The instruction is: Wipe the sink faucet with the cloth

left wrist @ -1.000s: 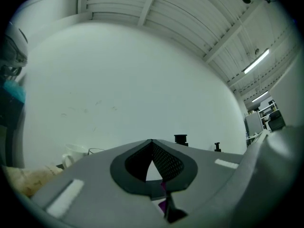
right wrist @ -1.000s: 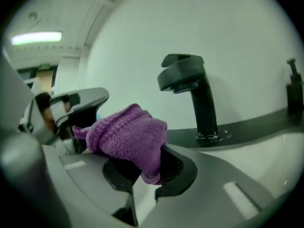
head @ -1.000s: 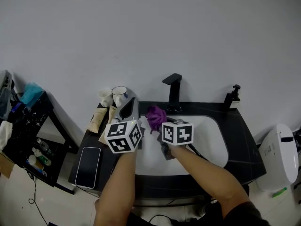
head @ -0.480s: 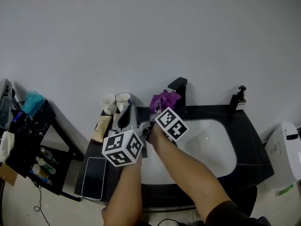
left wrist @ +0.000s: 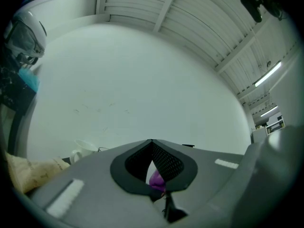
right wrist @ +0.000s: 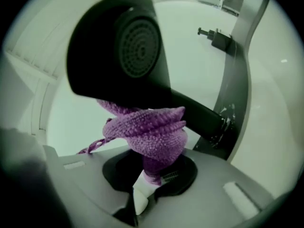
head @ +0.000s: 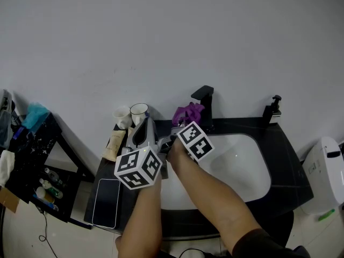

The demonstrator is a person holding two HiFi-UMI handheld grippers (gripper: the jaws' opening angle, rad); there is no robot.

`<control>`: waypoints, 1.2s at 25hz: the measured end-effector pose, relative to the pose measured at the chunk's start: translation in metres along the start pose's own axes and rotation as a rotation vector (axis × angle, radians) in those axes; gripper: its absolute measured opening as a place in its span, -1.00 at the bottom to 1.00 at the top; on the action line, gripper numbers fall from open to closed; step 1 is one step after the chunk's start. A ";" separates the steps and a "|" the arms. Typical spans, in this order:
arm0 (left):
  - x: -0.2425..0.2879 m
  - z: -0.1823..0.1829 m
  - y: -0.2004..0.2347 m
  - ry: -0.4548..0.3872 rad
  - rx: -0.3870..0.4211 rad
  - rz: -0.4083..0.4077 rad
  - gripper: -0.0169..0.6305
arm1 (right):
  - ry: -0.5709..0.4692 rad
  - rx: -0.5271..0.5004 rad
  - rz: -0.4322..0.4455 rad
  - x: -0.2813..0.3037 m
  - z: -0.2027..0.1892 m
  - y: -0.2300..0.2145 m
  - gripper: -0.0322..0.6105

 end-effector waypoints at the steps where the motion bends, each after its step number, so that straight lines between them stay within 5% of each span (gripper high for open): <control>1: 0.000 0.000 0.000 0.001 0.001 0.000 -0.90 | 0.006 0.005 -0.011 -0.002 -0.001 -0.004 -0.73; 17: -0.002 -0.005 0.008 0.039 -0.024 0.026 -0.90 | 0.087 0.083 -0.128 -0.035 -0.003 -0.031 -0.73; 30: -0.002 -0.011 0.008 0.063 0.067 0.032 -0.90 | 0.291 -0.203 0.120 -0.062 0.054 -0.032 -0.73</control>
Point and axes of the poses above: the fingertips, and each gripper's own axes: x forward along the fingers, y to its left, z out of its top, the point moved 6 cm from there along -x, backward along the fingers, and after that the axes turned 9 degrees about -y, right-handed, at the moved point
